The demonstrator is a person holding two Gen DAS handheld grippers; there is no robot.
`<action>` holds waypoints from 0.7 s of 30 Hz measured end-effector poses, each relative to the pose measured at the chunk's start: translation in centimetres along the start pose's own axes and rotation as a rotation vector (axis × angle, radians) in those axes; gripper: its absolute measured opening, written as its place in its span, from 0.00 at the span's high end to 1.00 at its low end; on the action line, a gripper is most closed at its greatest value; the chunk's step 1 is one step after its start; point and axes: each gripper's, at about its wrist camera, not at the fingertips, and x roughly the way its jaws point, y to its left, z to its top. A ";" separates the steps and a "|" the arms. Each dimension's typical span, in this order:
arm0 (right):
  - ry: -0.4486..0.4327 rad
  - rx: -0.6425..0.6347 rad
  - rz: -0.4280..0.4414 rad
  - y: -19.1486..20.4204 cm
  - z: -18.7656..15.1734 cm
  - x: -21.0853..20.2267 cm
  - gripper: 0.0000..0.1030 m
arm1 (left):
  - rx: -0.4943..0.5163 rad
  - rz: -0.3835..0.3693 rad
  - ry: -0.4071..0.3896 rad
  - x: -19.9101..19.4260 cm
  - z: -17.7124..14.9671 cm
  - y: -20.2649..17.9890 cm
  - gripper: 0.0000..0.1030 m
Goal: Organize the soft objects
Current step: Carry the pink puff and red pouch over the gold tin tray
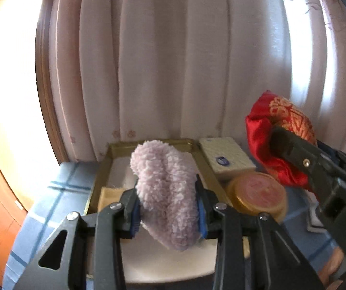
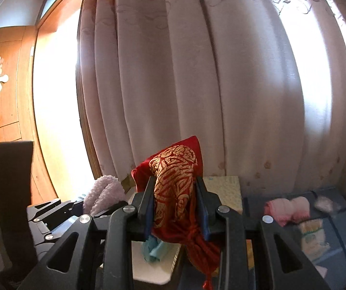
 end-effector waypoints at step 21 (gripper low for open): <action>0.086 0.011 -0.108 0.5 -1.5 9.6 0.68 | -0.028 0.152 0.056 5.9 -0.1 3.2 0.66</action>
